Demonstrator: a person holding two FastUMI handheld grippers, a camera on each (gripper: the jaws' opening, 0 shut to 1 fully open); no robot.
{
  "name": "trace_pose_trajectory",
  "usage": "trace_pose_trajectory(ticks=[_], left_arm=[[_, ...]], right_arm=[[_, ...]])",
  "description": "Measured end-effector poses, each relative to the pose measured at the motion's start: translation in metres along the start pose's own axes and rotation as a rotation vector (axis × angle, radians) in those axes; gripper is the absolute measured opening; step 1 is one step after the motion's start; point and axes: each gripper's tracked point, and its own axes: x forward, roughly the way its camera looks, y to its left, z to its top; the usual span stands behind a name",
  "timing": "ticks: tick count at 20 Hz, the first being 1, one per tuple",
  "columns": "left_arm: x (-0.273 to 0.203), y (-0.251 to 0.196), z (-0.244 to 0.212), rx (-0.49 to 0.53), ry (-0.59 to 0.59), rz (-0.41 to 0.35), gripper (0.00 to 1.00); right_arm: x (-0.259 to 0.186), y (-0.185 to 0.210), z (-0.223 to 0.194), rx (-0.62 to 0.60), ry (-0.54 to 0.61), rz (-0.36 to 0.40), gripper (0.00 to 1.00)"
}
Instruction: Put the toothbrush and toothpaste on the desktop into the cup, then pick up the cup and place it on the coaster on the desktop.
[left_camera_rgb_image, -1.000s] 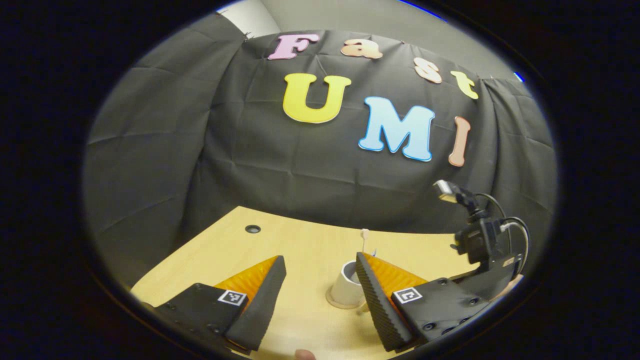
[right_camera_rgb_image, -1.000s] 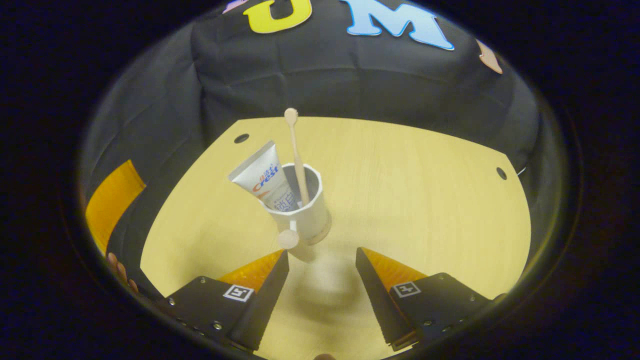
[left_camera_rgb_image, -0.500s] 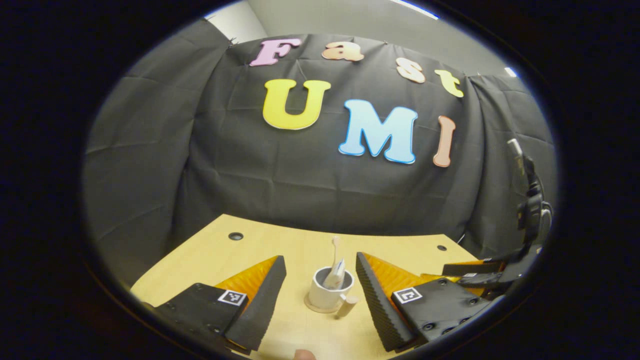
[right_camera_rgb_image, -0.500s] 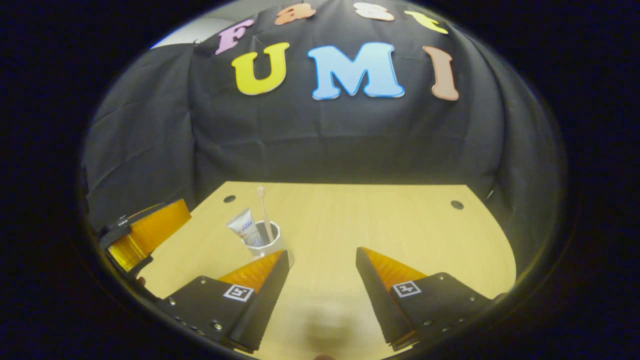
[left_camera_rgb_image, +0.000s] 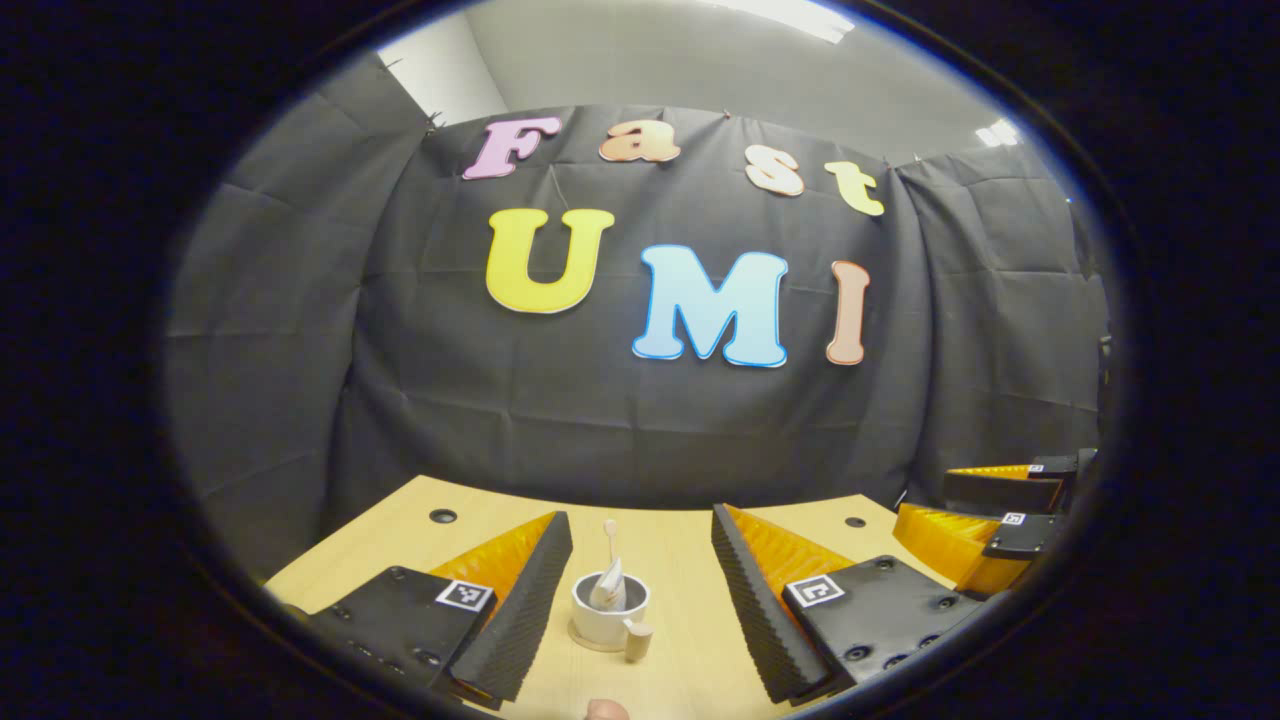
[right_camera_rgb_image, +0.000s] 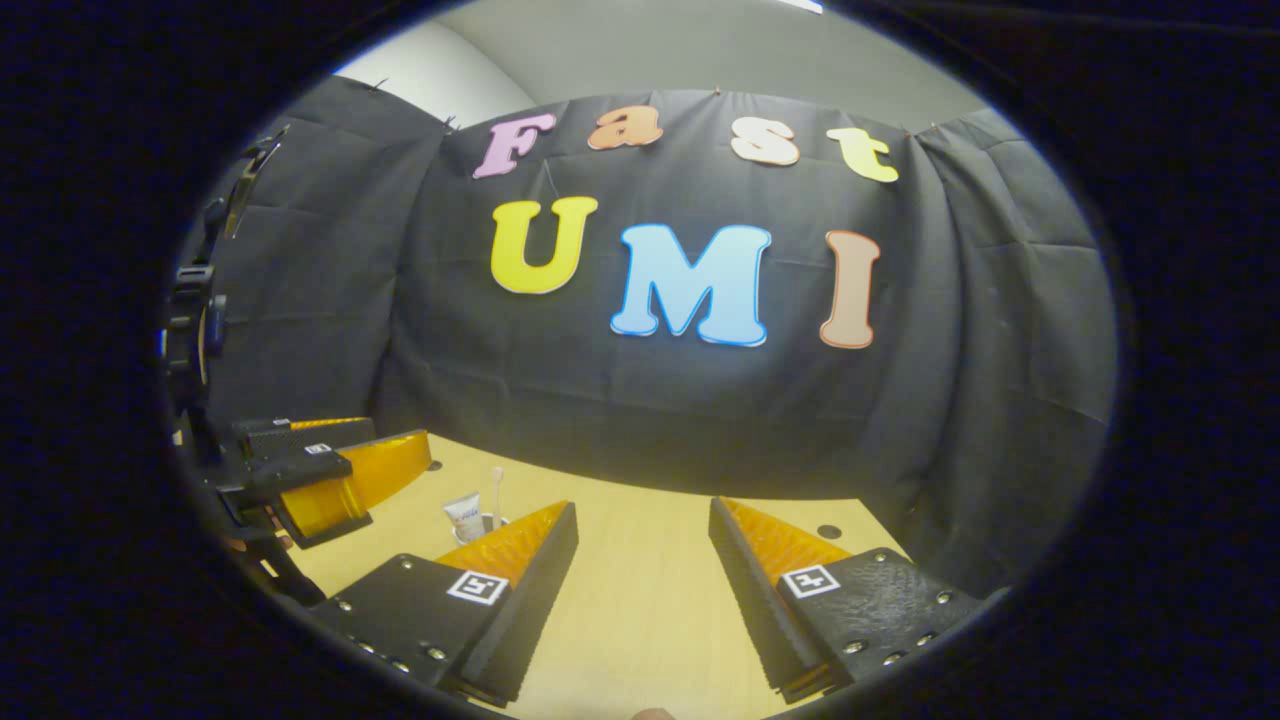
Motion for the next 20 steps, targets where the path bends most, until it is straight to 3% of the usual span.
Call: trace_pose_trajectory(ticks=[6,12,20], left_arm=[[-0.021,-0.032,0.009,0.0,-0.054,0.018,0.9],[-0.029,-0.044,0.013,0.001,-0.082,0.061,0.9],[-0.012,-0.052,0.022,0.051,-0.093,0.017,0.91]], right_arm=[[-0.022,-0.029,0.021,0.047,-0.097,-0.01,0.83],[-0.027,-0.044,0.015,0.086,-0.083,0.016,0.82],[-0.034,-0.085,0.017,0.099,-0.094,-0.092,0.83]])
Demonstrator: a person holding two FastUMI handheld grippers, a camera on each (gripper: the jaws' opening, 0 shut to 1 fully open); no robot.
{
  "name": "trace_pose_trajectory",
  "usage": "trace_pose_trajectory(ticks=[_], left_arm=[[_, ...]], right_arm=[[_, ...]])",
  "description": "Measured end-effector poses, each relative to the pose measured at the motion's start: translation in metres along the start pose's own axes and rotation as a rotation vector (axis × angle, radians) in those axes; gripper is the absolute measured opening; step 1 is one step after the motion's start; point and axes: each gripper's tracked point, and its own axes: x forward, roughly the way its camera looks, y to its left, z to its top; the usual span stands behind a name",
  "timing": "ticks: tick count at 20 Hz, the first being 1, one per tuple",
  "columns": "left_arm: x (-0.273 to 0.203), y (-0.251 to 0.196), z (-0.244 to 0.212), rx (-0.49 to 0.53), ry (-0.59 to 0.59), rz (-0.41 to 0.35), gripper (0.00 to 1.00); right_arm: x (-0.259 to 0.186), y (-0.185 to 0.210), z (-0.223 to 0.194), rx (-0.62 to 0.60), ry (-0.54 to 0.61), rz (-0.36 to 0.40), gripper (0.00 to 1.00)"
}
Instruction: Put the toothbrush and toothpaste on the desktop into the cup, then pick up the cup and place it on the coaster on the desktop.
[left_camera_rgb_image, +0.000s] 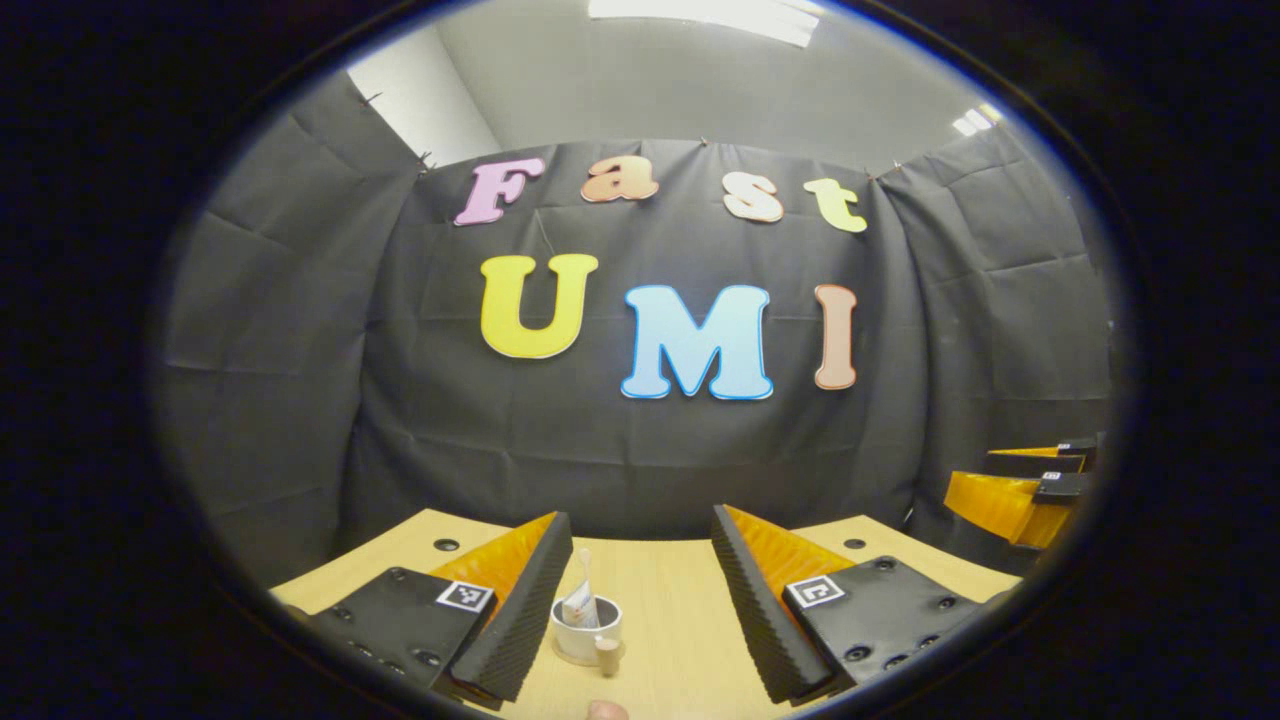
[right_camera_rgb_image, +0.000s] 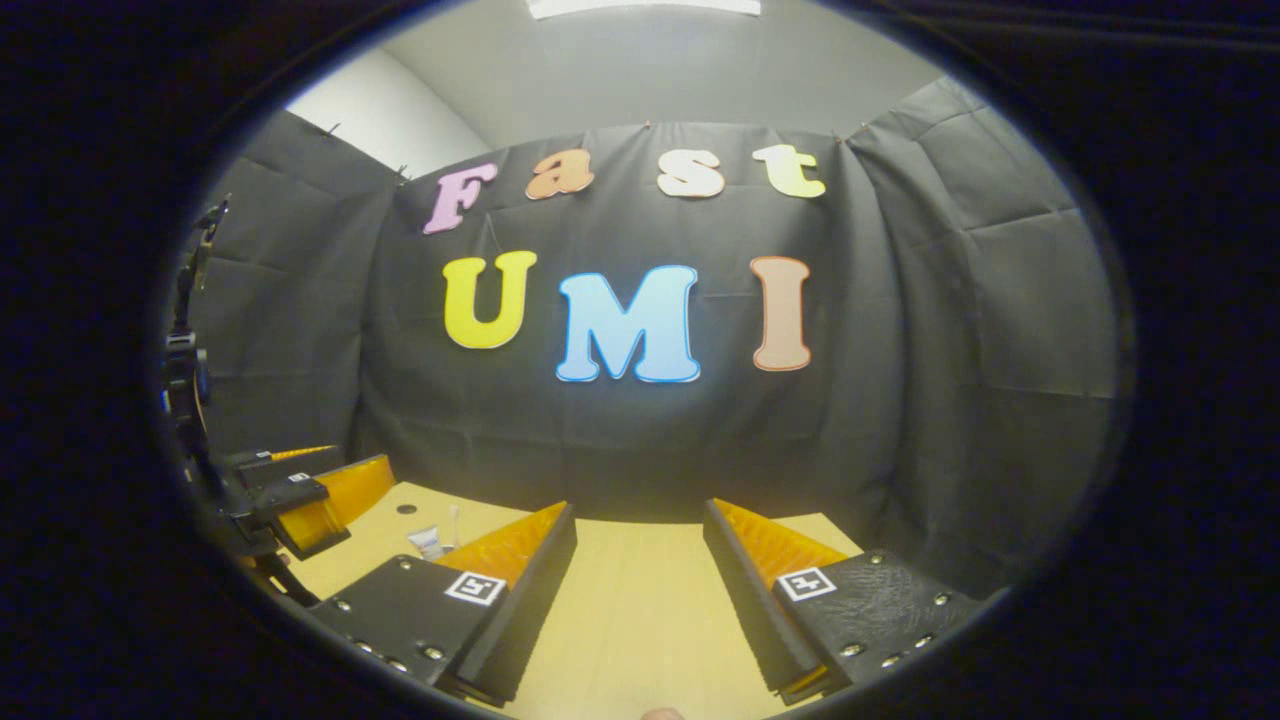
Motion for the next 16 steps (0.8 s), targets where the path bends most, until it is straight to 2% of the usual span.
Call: trace_pose_trajectory(ticks=[5,16], left_arm=[[0.002,-0.022,0.002,0.005,0.009,-0.041,0.9],[-0.005,-0.096,0.007,-0.013,-0.04,0.001,0.9]], right_arm=[[-0.005,-0.032,0.011,0.035,-0.019,-0.06,0.84],[-0.023,-0.157,0.029,0.033,-0.107,-0.12,0.82]])
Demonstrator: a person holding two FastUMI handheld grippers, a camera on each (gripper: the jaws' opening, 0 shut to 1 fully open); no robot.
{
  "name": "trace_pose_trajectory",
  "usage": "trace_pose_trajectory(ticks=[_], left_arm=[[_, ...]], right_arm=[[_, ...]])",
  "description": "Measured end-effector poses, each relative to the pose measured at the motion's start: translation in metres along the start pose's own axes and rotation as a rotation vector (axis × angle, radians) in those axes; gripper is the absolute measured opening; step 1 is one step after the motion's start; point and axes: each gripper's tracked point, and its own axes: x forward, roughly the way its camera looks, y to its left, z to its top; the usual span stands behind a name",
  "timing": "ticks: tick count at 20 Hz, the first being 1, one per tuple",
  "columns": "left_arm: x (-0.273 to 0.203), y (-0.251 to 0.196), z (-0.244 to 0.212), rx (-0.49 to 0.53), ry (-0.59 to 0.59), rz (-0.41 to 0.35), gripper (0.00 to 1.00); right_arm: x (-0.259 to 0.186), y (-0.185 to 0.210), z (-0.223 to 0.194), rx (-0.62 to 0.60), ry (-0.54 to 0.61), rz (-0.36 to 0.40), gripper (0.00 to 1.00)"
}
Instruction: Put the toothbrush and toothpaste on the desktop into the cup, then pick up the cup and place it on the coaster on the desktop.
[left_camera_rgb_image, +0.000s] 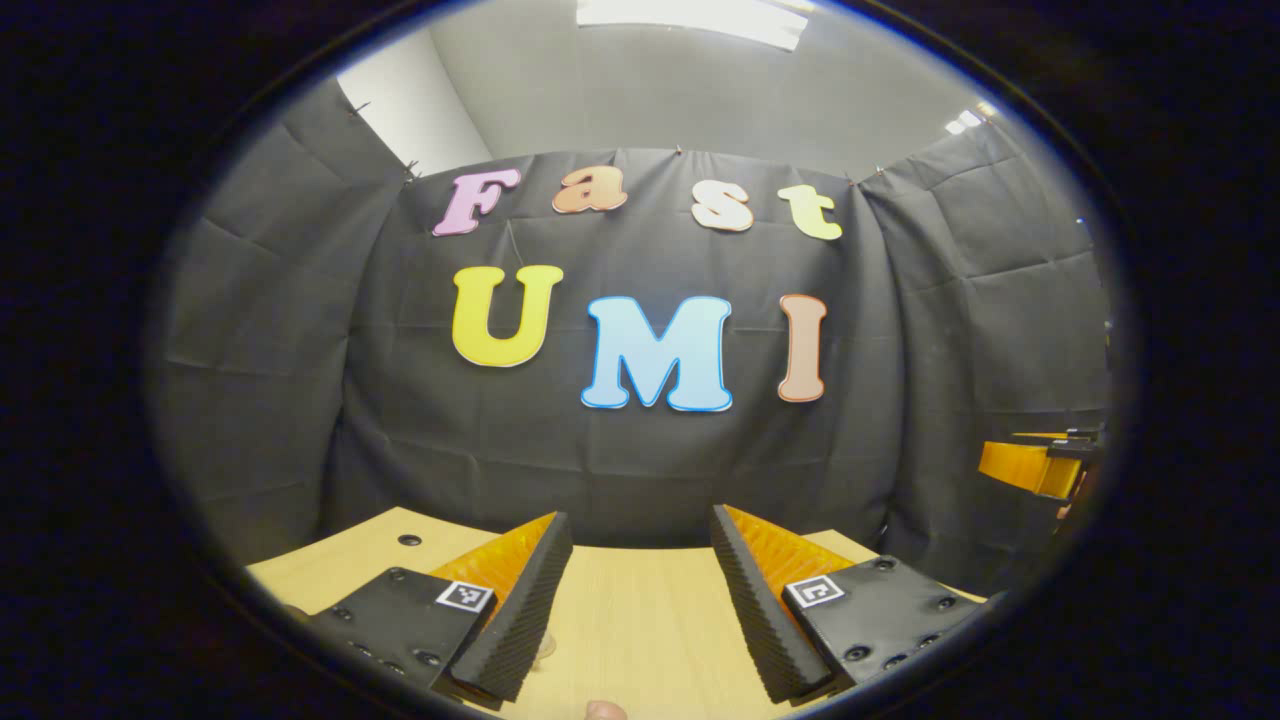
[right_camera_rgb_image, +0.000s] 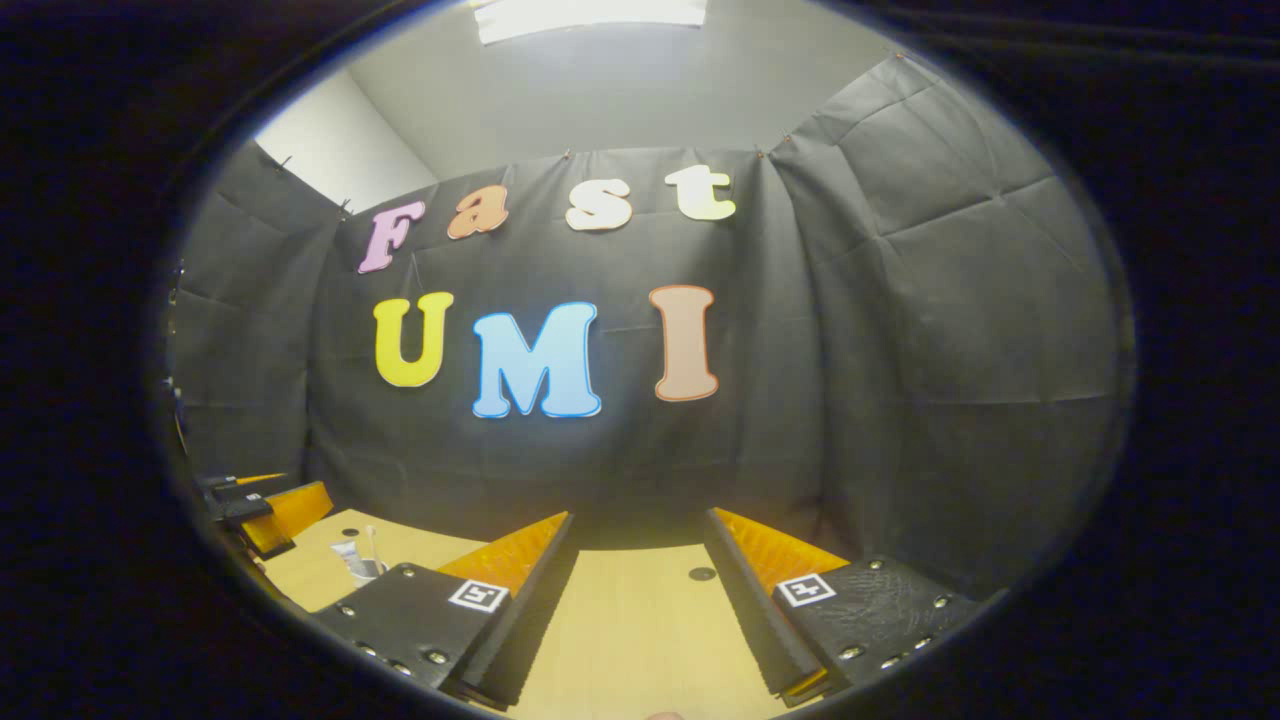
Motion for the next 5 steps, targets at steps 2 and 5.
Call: trace_pose_trajectory(ticks=[2,5], left_arm=[[-0.001,-0.002,-0.002,-0.004,-0.005,0.019,0.91],[-0.005,0.001,0.002,-0.007,-0.017,0.047,0.91]], right_arm=[[-0.002,-0.012,-0.004,-0.019,0.006,0.007,0.82],[-0.002,-0.024,-0.006,-0.03,0.01,0.006,0.82]])
